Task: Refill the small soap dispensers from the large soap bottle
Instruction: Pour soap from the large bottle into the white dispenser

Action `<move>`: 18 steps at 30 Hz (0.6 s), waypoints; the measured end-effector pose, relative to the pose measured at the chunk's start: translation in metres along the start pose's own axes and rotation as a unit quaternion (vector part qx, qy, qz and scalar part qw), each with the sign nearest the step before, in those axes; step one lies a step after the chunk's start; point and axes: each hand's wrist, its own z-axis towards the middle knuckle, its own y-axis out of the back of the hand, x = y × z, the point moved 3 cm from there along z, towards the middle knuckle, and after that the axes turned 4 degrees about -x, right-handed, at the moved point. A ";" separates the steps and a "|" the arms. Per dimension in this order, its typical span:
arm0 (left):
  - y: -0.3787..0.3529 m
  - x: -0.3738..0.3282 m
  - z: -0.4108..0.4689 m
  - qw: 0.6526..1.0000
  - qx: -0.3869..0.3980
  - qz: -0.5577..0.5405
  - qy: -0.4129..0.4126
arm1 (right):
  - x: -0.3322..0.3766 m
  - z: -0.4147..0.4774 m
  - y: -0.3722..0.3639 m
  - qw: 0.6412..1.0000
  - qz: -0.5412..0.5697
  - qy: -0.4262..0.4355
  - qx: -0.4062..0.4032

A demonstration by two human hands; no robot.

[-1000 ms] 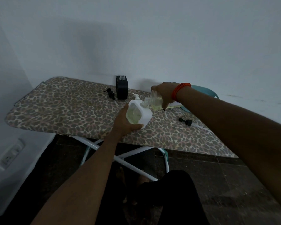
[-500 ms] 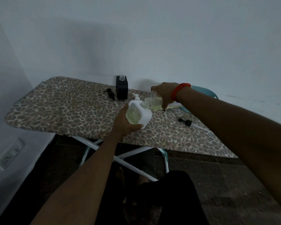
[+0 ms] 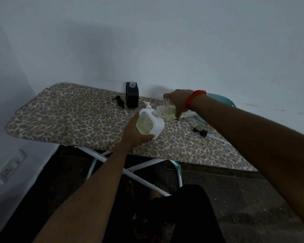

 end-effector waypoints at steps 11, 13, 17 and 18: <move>0.000 -0.001 0.000 1.000 0.004 0.001 -0.002 | 0.000 0.002 -0.001 1.000 -0.018 0.008 0.001; 0.000 -0.001 0.000 1.000 0.004 -0.002 0.000 | 0.000 0.002 -0.001 1.000 -0.016 0.009 0.000; -0.001 0.000 0.000 1.000 0.009 -0.004 0.006 | 0.000 0.002 0.000 1.000 -0.012 0.008 -0.001; -0.001 0.000 0.000 1.000 0.010 -0.003 0.008 | 0.000 0.002 0.000 1.000 -0.011 0.009 0.000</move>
